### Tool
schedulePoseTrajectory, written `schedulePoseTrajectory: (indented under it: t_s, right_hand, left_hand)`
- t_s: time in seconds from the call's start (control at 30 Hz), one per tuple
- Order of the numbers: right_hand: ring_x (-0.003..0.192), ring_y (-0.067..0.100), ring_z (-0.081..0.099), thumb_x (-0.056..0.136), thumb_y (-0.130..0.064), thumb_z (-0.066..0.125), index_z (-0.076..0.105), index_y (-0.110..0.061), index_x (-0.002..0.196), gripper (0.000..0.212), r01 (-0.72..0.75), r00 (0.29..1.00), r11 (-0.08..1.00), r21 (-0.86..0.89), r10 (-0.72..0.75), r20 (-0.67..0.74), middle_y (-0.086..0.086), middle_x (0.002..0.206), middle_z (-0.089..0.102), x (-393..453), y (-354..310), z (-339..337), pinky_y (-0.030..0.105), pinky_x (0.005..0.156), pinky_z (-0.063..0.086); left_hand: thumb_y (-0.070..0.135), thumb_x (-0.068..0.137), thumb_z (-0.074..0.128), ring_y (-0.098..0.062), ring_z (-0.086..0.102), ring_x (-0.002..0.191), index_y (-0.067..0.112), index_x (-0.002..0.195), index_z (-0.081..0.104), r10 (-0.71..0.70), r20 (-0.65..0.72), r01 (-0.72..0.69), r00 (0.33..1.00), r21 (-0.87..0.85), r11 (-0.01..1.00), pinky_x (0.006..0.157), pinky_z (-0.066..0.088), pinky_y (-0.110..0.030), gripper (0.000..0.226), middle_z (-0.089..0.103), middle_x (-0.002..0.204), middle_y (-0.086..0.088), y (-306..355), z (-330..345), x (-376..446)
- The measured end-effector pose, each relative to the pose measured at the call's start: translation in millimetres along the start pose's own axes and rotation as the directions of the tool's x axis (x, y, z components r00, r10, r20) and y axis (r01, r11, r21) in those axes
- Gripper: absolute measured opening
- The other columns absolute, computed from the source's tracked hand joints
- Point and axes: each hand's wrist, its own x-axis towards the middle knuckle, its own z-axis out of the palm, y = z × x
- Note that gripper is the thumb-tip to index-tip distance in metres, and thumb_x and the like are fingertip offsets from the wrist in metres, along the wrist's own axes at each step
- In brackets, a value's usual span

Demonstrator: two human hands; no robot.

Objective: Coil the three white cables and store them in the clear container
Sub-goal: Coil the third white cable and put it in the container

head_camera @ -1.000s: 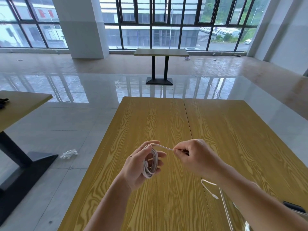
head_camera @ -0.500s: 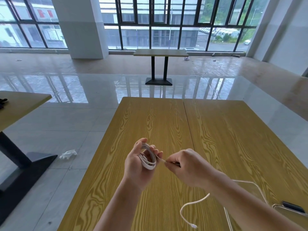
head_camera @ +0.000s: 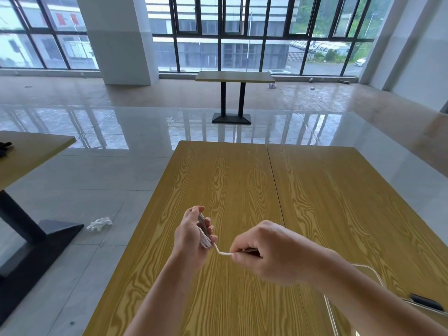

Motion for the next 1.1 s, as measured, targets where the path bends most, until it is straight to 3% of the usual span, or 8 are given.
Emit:
schedulePoseTrajectory:
  t_s: [0.23, 0.4, 0.47, 0.67, 0.8, 0.87, 0.97, 1.1]
  right_hand:
    - [0.048, 0.022, 0.048, 0.099, -0.016, 0.055, 0.065, -0.010, 0.074, 0.027, 0.107, 0.973, 0.991, 0.085, -0.087, -0.212, 0.001, 0.054, 0.053, 8, 3, -6, 0.035, 0.048, 0.042]
    - [0.043, 0.007, 0.048, 0.098, -0.017, 0.059, 0.073, -0.015, 0.084, 0.020, 0.103, 0.928, 0.992, 0.070, -0.070, -0.366, -0.017, 0.048, 0.051, 13, 11, -9, 0.012, 0.045, 0.032]
    - [0.044, 0.004, 0.052, 0.097, -0.016, 0.061, 0.074, -0.017, 0.086, 0.018, 0.088, 0.915, 0.994, 0.071, -0.053, -0.401, -0.025, 0.049, 0.053, 14, 13, -11, 0.009, 0.047, 0.034]
    - [0.054, -0.003, 0.059, 0.095, -0.021, 0.066, 0.077, -0.020, 0.086, 0.014, 0.069, 0.894, 0.995, 0.073, -0.029, -0.446, -0.029, 0.051, 0.054, 14, 21, -12, 0.006, 0.054, 0.039]
    - [0.065, 0.002, 0.068, 0.091, -0.022, 0.070, 0.078, -0.022, 0.086, 0.010, 0.081, 0.889, 0.995, 0.062, -0.044, -0.456, -0.019, 0.067, 0.071, 15, 27, -11, 0.012, 0.059, 0.049]
    - [0.065, 0.006, 0.069, 0.089, -0.024, 0.073, 0.078, -0.025, 0.084, 0.007, 0.065, 0.881, 0.994, 0.086, -0.016, -0.473, -0.015, 0.068, 0.073, 14, 30, -11, 0.020, 0.059, 0.053]
    - [0.064, 0.009, 0.069, 0.087, -0.026, 0.075, 0.079, -0.028, 0.085, 0.005, 0.051, 0.880, 0.989, 0.137, 0.020, -0.475, -0.014, 0.070, 0.074, 14, 37, -11, 0.025, 0.059, 0.055]
    - [0.078, -0.004, 0.070, 0.089, -0.022, 0.073, 0.080, -0.025, 0.095, 0.009, -0.029, 0.837, 0.986, 0.163, 0.113, -0.536, -0.021, 0.079, 0.074, 11, 54, -17, 0.012, 0.069, 0.055]
  left_hand:
    - [0.032, 0.105, 0.041, -0.014, 0.048, 0.055, 0.017, 0.102, 0.066, -0.056, 0.183, -0.002, 0.982, 0.302, 0.953, 0.044, 0.039, -0.028, 0.029, 0.052, 0.074, -0.007, -4, 10, -17]
    - [0.045, 0.104, 0.039, -0.012, 0.049, 0.058, 0.014, 0.110, 0.065, -0.125, 0.317, 0.013, 0.940, 0.334, 0.942, 0.044, 0.037, -0.024, 0.041, 0.056, 0.070, -0.002, -5, 17, -28]
    - [0.051, 0.102, 0.037, -0.012, 0.047, 0.059, 0.015, 0.104, 0.064, -0.151, 0.373, 0.008, 0.915, 0.358, 0.934, 0.044, 0.036, -0.023, 0.045, 0.055, 0.068, -0.001, -4, 18, -31]
    - [0.070, 0.090, 0.044, -0.011, 0.044, 0.060, 0.016, 0.086, 0.062, -0.220, 0.498, -0.056, 0.839, 0.481, 0.875, 0.047, 0.035, -0.023, 0.057, 0.053, 0.072, -0.001, -2, 19, -37]
    - [0.029, 0.084, 0.067, -0.011, 0.047, 0.062, 0.023, 0.092, 0.065, -0.238, 0.616, -0.128, 0.751, 0.489, 0.863, 0.045, 0.033, -0.022, 0.010, 0.051, 0.080, -0.005, 0, 17, -41]
    - [0.012, 0.081, 0.062, -0.014, 0.048, 0.061, 0.021, 0.088, 0.065, -0.275, 0.624, -0.091, 0.732, 0.489, 0.867, 0.046, 0.031, -0.023, 0.012, 0.052, 0.079, -0.008, 2, 17, -43]
    - [0.006, 0.078, 0.055, -0.018, 0.049, 0.062, 0.017, 0.088, 0.063, -0.308, 0.616, -0.041, 0.725, 0.486, 0.873, 0.049, 0.031, -0.025, 0.017, 0.057, 0.078, -0.010, 4, 16, -44]
    - [0.007, 0.078, 0.053, -0.020, 0.053, 0.063, 0.015, 0.087, 0.064, -0.233, 0.618, -0.023, 0.751, 0.377, 0.926, 0.048, 0.039, -0.025, 0.017, 0.060, 0.079, -0.013, 2, 11, -42]
